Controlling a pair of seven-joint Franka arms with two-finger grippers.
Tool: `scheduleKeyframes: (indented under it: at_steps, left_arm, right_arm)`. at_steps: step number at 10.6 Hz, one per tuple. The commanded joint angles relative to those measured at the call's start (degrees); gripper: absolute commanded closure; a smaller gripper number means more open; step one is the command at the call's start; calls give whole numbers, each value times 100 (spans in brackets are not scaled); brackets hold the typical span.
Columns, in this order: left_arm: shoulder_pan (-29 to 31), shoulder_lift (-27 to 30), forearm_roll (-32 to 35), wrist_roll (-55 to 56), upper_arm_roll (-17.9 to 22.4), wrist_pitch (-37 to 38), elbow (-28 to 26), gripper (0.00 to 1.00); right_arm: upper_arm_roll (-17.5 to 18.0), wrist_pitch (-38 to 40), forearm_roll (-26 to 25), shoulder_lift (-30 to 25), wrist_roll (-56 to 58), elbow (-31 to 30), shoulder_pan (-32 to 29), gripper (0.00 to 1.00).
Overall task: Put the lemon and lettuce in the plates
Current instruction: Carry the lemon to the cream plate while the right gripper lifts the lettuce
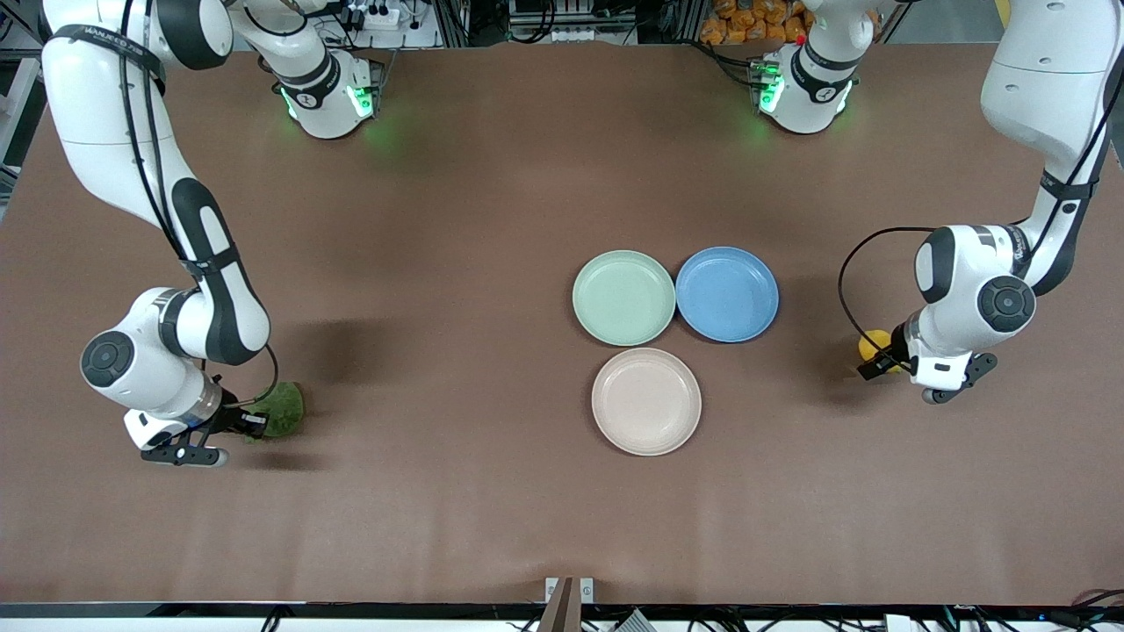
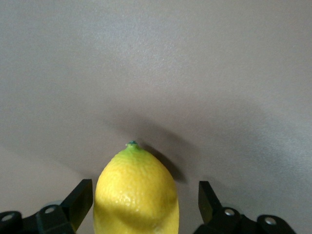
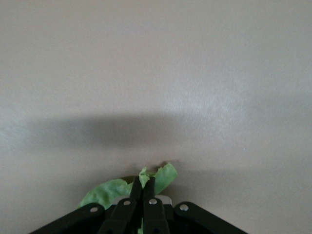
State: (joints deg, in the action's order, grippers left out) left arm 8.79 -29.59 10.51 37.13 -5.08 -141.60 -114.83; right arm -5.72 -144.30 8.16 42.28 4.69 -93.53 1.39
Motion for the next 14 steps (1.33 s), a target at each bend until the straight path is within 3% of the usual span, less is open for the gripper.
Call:
scheduleKeyframes:
  at_steps: [1, 4, 7, 10, 14]
  left_arm:
    - [17, -65, 179, 128, -2, -52, 83, 100]
    - [-96, -56, 188, 102, -20, -52, 101, 100]
    - [-640, -21, 118, 181, -20, 9, 714, 100]
    - [-1028, -64, -30, 592, -185, 10, 1198, 100]
    - [-1685, -450, -1215, 935, -450, 1, 1971, 100]
  right_arm:
    - [18, 321, 72, -403, -38, 10, 37, 100]
    - [62, 1348, 98, -808, -528, 369, 89, 100]
    - [88, 2342, 98, -958, -1705, 1001, 370, 100]
    - [623, 2784, 116, -1265, -2459, 1170, 389, 100]
    - [1738, 2872, 64, -1521, -4147, 1170, 415, 100]
